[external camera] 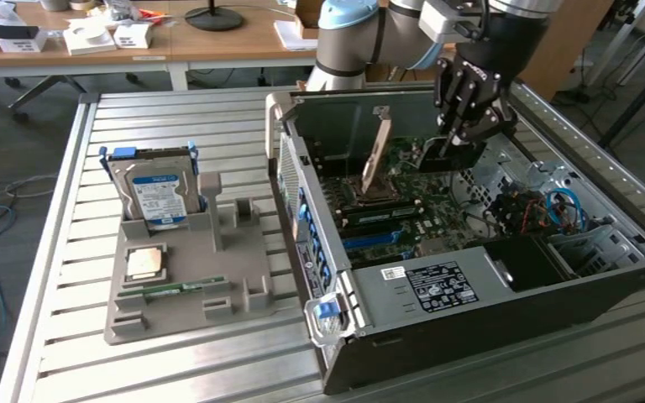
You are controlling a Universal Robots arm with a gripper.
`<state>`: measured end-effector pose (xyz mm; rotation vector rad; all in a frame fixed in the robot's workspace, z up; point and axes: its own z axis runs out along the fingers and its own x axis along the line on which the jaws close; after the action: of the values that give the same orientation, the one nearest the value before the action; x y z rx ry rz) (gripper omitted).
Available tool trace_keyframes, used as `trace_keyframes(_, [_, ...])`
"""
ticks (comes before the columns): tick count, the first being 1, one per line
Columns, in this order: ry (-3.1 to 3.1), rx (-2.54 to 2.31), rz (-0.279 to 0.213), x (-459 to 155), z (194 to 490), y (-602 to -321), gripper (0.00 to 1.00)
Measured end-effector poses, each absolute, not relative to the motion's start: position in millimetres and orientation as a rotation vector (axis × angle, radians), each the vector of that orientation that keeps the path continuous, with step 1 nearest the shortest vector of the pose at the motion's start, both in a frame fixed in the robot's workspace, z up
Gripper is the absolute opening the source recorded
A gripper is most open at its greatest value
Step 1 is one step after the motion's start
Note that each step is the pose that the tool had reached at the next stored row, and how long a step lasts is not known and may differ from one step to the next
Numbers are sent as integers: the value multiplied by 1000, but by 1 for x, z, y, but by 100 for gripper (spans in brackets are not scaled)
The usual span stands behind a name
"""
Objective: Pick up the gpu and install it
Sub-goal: 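Insert the gpu into the slot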
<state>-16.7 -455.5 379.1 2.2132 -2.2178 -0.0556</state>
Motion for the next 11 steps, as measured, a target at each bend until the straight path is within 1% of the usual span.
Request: trace_keyframes(11, [-2221, 2222, -47, -23, 363, -456, 26])
